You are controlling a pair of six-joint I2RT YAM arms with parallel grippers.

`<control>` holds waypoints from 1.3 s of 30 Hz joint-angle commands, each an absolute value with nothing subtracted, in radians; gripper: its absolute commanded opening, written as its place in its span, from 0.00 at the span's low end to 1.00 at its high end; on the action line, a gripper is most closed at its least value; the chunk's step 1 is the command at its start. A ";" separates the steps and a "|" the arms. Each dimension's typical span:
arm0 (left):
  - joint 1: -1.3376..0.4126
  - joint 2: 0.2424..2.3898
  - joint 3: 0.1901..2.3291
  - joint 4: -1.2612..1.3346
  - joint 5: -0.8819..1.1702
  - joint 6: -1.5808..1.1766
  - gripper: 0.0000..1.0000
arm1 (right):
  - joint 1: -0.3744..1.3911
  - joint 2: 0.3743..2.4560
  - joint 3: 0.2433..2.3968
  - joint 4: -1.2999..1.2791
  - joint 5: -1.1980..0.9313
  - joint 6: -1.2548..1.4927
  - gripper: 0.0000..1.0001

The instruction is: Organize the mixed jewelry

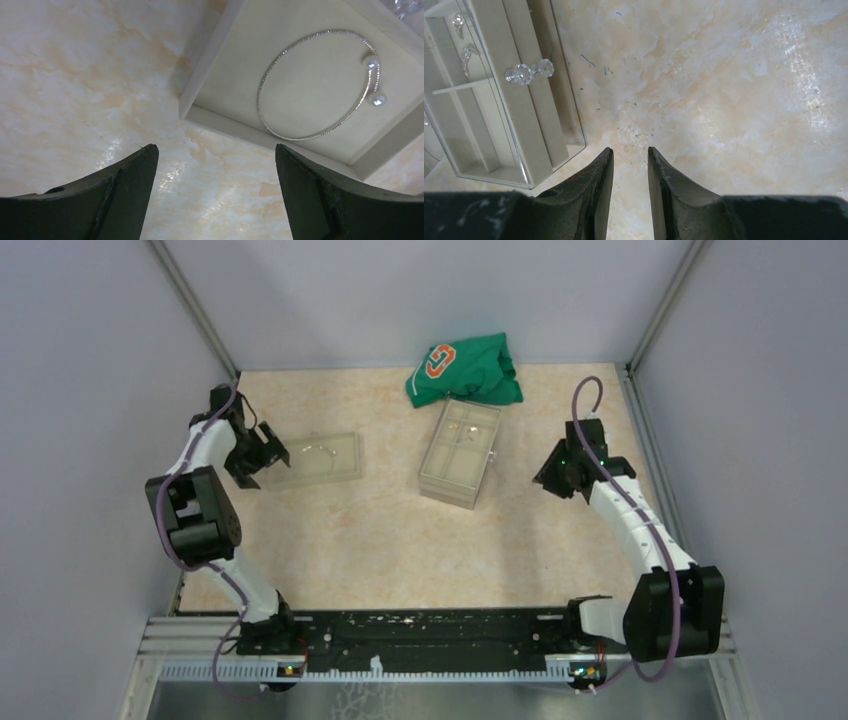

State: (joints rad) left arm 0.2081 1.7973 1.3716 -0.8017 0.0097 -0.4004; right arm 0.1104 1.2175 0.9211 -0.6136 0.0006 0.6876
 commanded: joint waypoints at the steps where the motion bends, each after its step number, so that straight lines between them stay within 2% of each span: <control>1: 0.211 1.796 1.380 -0.765 0.011 -0.411 0.92 | 0.114 1.246 0.947 -0.574 -0.048 0.669 0.31; 3: 0.217 1.811 1.376 -0.733 0.009 -0.398 0.88 | 0.114 1.256 0.943 -0.567 -0.058 0.672 0.31; 8: 0.233 1.900 1.394 -0.679 0.010 -0.383 0.72 | 0.114 1.271 0.947 -0.562 -0.070 0.667 0.31; 14: 0.233 1.910 1.379 -0.681 -0.020 -0.415 0.39 | 0.114 1.271 0.952 -0.568 -0.072 0.661 0.30; 16: 0.232 1.883 1.351 -0.672 -0.015 -0.417 0.33 | 0.114 1.269 0.953 -0.568 -0.075 0.660 0.30; 17: 0.232 1.870 1.339 -0.673 -0.011 -0.417 0.33 | 0.114 1.269 0.953 -0.568 -0.077 0.659 0.30; 21: 0.229 1.808 1.287 -0.671 0.050 -0.411 0.45 | 0.114 1.276 0.953 -0.562 -0.085 0.650 0.30; 25: 0.205 1.764 1.229 -0.690 0.081 -0.405 0.49 | 0.114 1.294 0.953 -0.555 -0.101 0.649 0.30; 30: 0.120 1.682 1.202 -0.764 -0.017 -0.400 0.55 | 0.114 1.292 0.945 -0.547 -0.107 0.651 0.29; 35: -0.047 1.645 1.306 -0.750 -0.131 -0.453 0.71 | 0.114 1.287 0.939 -0.545 -0.107 0.647 0.29; 39: -0.145 1.782 1.476 -0.766 -0.120 -0.544 0.72 | 0.114 1.291 0.949 -0.557 -0.113 0.639 0.30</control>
State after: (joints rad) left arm -0.0704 1.6875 1.3327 -0.7593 -0.0826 -0.4450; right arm 0.1104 1.2999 0.9215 -0.5835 -0.1032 0.6571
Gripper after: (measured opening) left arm 0.717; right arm 0.298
